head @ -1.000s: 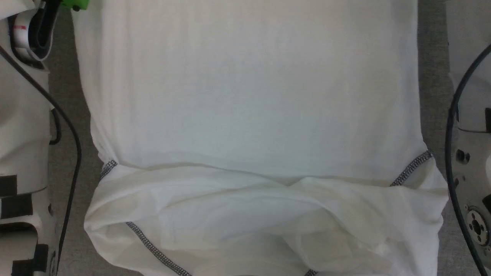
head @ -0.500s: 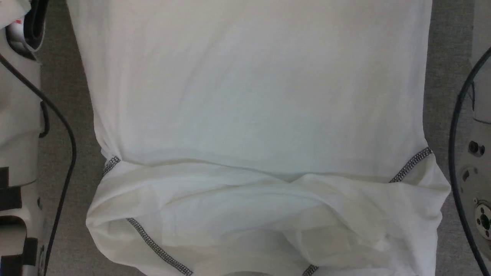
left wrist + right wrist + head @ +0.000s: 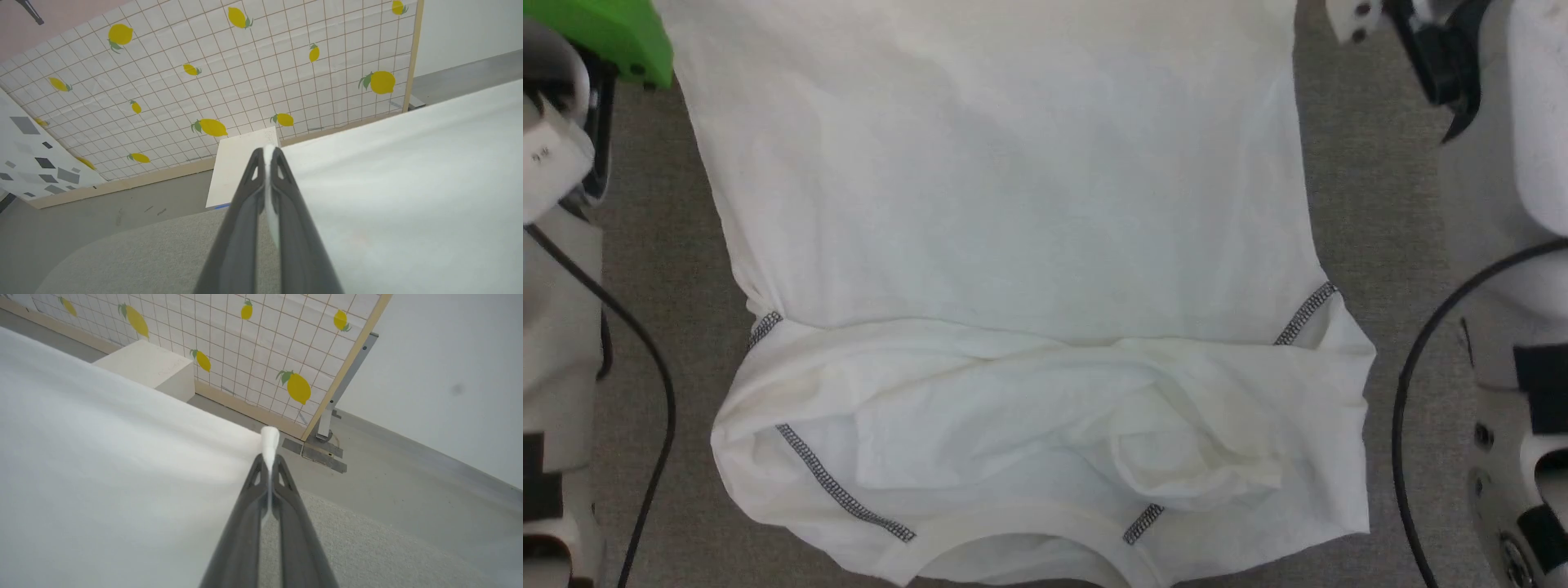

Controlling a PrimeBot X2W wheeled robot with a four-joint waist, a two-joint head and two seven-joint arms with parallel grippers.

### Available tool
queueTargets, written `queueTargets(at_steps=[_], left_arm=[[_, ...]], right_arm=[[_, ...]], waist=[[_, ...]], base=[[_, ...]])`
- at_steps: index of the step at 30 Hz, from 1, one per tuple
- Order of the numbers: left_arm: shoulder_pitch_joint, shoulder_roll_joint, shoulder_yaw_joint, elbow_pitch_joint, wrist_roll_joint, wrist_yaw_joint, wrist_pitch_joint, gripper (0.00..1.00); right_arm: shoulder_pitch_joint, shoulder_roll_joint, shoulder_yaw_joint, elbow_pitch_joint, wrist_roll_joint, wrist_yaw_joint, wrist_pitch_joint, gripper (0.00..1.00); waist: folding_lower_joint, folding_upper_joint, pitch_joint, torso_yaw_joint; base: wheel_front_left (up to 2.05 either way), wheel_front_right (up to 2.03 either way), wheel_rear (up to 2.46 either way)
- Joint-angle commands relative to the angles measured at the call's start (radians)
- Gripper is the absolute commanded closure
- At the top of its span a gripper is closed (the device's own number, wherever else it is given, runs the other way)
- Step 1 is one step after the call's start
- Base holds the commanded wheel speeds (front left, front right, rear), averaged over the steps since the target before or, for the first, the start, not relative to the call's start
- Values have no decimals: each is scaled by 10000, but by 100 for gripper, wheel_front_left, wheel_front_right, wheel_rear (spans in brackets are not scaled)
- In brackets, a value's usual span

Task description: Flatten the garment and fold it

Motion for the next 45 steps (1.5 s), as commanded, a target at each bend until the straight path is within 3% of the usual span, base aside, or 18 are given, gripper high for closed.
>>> queueTargets(at_steps=[1, 8, 12, 22, 31, 40, 41, 42, 43, 44, 45], left_arm=[[572, 140, 83, -218, -80, 103, -96, 100], [4354, 118, 541, -2296, -741, 606, -263, 100], [6658, -64, 619, -3370, -1532, 473, 5, 100], [10464, -573, 411, -4461, -2461, 687, 484, 100], [11488, -912, 154, -4182, -2753, 722, 385, 100], [11623, -1240, -186, -3129, -2837, 618, 100, 100], [11645, -1300, -187, -3025, -2890, 622, 59, 100], [11654, -1324, -195, -2959, -2902, 621, 19, 87], [11664, -1361, -187, -2901, -2923, 626, -59, 54], [11681, -1397, -185, -2857, -2954, 627, -100, 7], [11701, -1410, -195, -2813, -2953, 629, -146, 0]], right_arm=[[494, -96, 164, -261, 275, -17, -173, 100], [3431, -873, 1057, -2278, 1515, -17, -313, 100], [5355, -1247, 1047, -3548, 1949, -17, -33, 100], [10273, -746, -277, -6000, 2551, -17, 1706, 100], [12694, -13, -1453, -6976, 2165, -17, 3142, 100], [13814, 466, -1656, -6224, 2139, -17, 3389, 100], [13853, 484, -1626, -6133, 2213, -17, 3295, 94], [13868, 493, -1579, -6089, 2275, -17, 3178, 52], [13894, 500, -1552, -6028, 2397, -17, 3045, 0], [13924, 503, -1530, -5950, 2564, -17, 3000, 0], [13960, 505, -1469, -5881, 2728, -17, 2963, 0]], waist=[[0, 116, -1166, -466], [0, 116, -2752, -498], [0, 116, -3432, -409], [0, 116, -4458, -6], [0, 116, -4796, 296], [0, 116, -4972, 322], [0, 116, -5000, 313], [0, 116, -5030, 305], [0, 116, -5069, 300], [0, 116, -5110, 298], [0, 116, -5148, 300]], base=[[0, 0, 0], [0, 0, 0], [0, 0, 0], [0, 0, 0], [0, 0, 0], [0, 0, 0], [0, 0, 0], [0, 0, 0], [0, 0, 0], [0, 0, 0], [0, 0, 0]])
